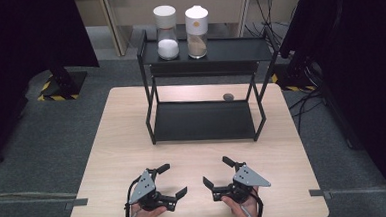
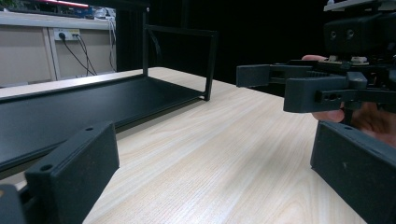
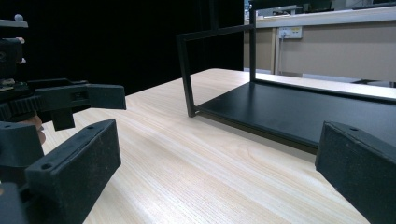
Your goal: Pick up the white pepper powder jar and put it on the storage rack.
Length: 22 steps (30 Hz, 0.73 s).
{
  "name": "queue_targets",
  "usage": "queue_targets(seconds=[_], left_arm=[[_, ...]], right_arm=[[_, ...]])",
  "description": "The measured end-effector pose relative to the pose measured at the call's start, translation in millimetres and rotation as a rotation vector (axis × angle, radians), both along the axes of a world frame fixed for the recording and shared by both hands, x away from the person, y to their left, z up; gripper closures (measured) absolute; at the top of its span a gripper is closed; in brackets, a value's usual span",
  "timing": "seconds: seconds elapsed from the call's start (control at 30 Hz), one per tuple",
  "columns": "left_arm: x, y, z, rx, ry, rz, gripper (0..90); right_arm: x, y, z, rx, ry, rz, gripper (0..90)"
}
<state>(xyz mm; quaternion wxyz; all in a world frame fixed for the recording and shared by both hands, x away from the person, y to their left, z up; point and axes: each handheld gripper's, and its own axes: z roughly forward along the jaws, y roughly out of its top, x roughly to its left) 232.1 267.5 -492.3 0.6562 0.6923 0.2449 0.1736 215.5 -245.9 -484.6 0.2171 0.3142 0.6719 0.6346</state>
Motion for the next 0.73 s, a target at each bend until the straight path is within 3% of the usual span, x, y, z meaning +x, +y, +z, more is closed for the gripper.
queue_targets(seconds=[0.73], left_arm=[[0.0,0.0,0.1,0.003,0.000,0.004,0.5]], right_arm=[[0.9,-0.1,-1.0,0.000,0.008,0.001,0.4]])
